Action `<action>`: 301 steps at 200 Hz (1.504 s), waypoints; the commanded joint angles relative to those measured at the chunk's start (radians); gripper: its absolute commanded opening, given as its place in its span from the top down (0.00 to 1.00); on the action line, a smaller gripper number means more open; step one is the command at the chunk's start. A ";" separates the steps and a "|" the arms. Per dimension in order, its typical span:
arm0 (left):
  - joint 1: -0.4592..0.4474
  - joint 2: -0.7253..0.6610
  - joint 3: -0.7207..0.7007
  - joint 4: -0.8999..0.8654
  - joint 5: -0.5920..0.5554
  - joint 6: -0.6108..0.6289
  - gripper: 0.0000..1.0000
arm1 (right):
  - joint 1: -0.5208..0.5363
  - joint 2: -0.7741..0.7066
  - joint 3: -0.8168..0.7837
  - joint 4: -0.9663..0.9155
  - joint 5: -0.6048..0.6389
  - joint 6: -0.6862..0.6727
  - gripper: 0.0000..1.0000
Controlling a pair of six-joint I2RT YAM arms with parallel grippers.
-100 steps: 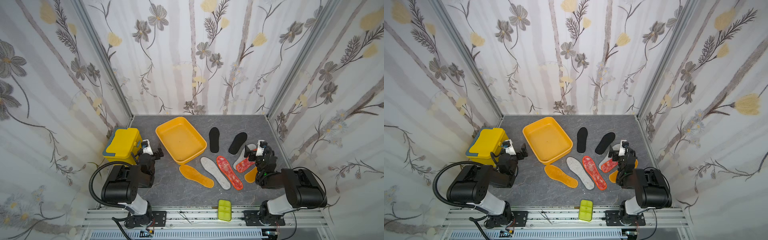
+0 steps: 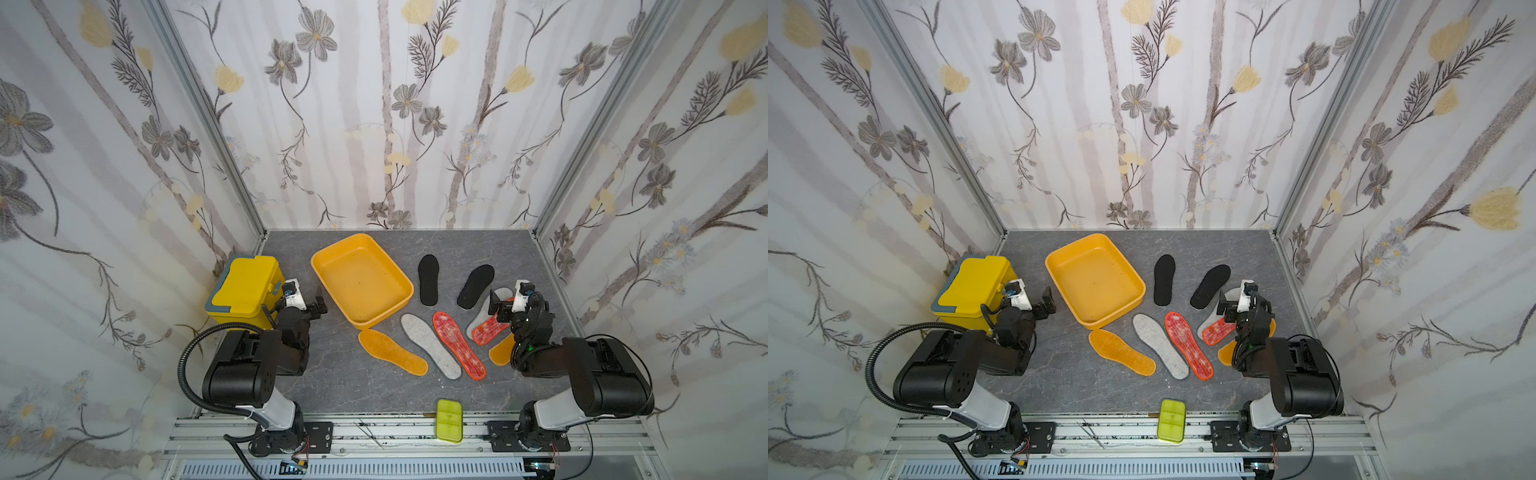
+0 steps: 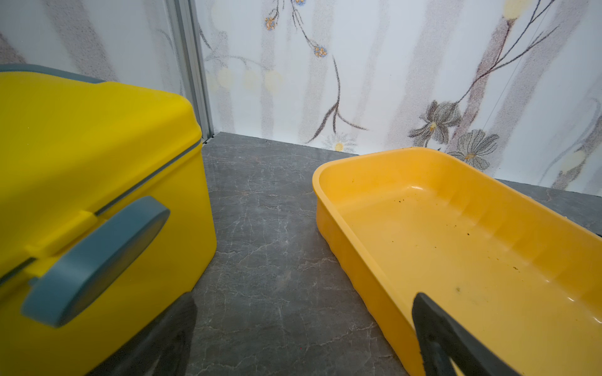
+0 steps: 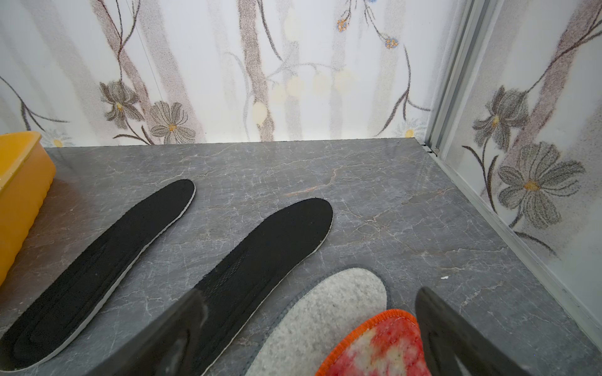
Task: Put the insoles into the storage box
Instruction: Pick up the insole from the center of the board.
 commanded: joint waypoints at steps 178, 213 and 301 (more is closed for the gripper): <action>0.000 -0.001 0.006 0.021 -0.008 0.002 0.00 | 0.001 -0.005 -0.001 0.031 0.010 -0.007 0.00; 0.000 -0.002 0.007 0.021 -0.008 0.002 0.00 | 0.001 -0.005 0.000 0.031 0.010 -0.006 0.00; -0.018 -0.158 0.124 -0.308 0.032 0.032 0.00 | 0.000 -0.021 -0.004 0.030 0.022 -0.001 0.00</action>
